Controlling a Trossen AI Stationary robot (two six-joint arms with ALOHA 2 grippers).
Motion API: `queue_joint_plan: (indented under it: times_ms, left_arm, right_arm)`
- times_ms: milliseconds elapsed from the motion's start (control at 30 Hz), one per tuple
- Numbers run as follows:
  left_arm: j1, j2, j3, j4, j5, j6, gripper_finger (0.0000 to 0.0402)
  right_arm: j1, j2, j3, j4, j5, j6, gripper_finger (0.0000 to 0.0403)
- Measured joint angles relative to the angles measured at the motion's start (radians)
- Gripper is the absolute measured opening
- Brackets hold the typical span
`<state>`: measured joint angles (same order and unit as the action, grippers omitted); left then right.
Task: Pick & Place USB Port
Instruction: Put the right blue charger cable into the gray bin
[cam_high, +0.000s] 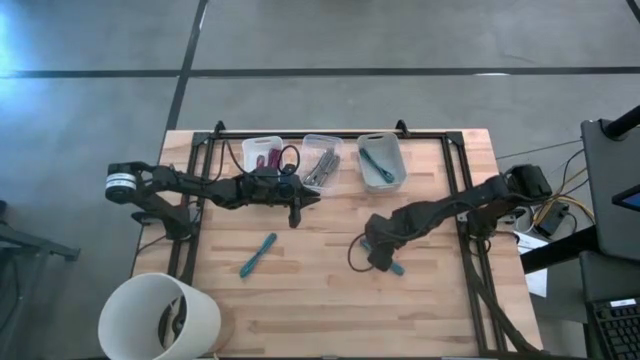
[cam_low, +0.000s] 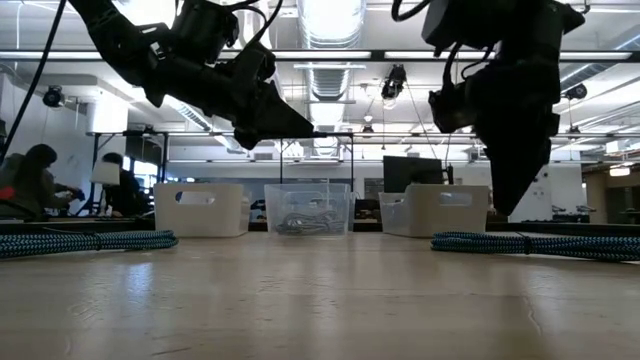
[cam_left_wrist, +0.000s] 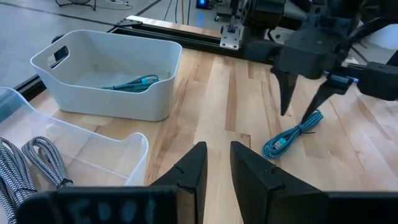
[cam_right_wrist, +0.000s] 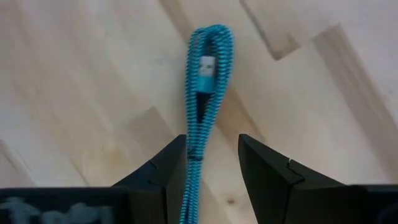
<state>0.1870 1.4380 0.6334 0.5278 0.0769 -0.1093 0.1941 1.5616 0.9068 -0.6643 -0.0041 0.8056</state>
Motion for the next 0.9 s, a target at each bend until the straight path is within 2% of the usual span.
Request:
queue_joint_plan:
  times_ms: [300, 567, 733, 900]
  left_arm:
    - [0.0, 0.0, 0.0, 0.0, 0.0, 0.0, 0.0074]
    - [0.0, 0.0, 0.0, 0.0, 0.0, 0.0, 0.0074]
    - [0.0, 0.0, 0.0, 0.0, 0.0, 0.0, 0.0074]
    - [0.0, 0.0, 0.0, 0.0, 0.0, 0.0, 0.0074]
  right_arm:
    - [0.051, 0.0, -0.061, 0.099, 0.002, 0.018, 0.0137]
    - [0.051, 0.0, -0.142, 0.277, 0.004, 0.055, 0.0137]
    - [0.051, 0.0, -0.153, 0.283, 0.012, 0.008, 0.0137]
    - [0.051, 0.0, -0.169, 0.283, 0.073, -0.031, 0.0137]
